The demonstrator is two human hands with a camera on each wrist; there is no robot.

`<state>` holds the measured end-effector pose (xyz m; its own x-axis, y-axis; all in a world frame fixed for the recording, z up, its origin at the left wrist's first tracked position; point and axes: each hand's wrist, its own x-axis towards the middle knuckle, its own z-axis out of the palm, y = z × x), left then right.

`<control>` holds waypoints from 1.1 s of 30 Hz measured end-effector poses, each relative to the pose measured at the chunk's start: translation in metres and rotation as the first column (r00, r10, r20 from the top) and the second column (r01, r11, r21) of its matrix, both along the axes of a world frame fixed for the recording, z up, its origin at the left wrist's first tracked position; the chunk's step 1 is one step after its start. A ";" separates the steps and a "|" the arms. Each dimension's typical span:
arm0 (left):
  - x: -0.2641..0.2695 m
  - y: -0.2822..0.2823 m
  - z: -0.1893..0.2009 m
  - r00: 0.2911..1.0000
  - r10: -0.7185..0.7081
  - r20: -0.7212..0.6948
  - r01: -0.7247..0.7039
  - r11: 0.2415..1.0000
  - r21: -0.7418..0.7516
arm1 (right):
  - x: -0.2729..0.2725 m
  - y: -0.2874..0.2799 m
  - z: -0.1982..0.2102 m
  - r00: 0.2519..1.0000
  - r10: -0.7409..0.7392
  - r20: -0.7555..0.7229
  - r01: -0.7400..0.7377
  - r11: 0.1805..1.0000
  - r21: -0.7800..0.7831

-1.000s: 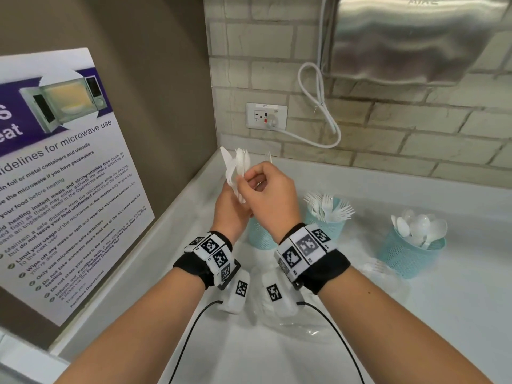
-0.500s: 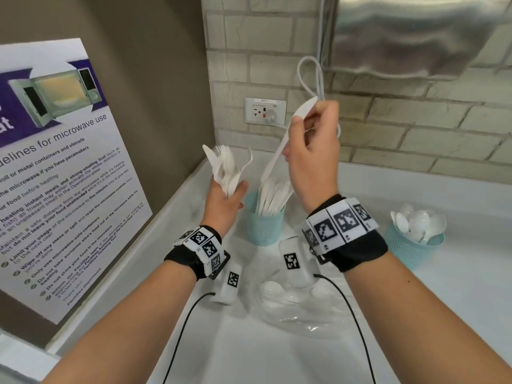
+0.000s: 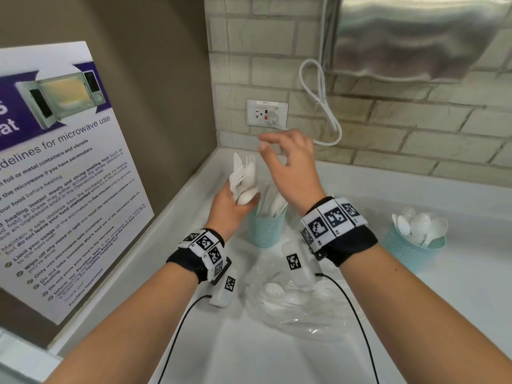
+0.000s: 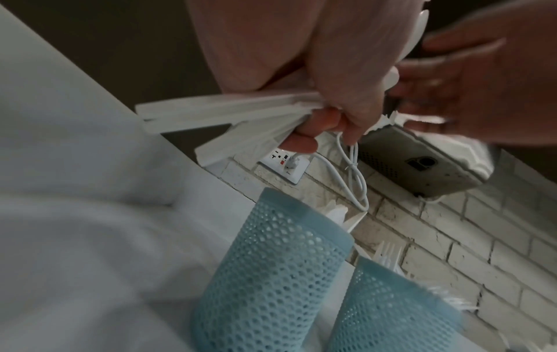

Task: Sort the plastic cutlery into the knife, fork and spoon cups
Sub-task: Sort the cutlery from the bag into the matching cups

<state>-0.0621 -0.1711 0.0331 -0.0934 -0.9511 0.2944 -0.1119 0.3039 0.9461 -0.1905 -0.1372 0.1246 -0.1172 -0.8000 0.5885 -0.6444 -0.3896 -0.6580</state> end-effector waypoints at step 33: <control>-0.003 0.012 0.020 0.951 -0.140 -0.276 0.196 0.962 0.188 | -0.019 0.003 -0.048 0.998 0.025 0.053 -0.035 0.979 0.203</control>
<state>-0.0646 -0.1587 0.0531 -0.2052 -0.9708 0.1242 0.1800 0.0873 0.9798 -0.2097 -0.1344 0.0764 -0.1167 -0.9060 0.4069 -0.5987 -0.2627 -0.7566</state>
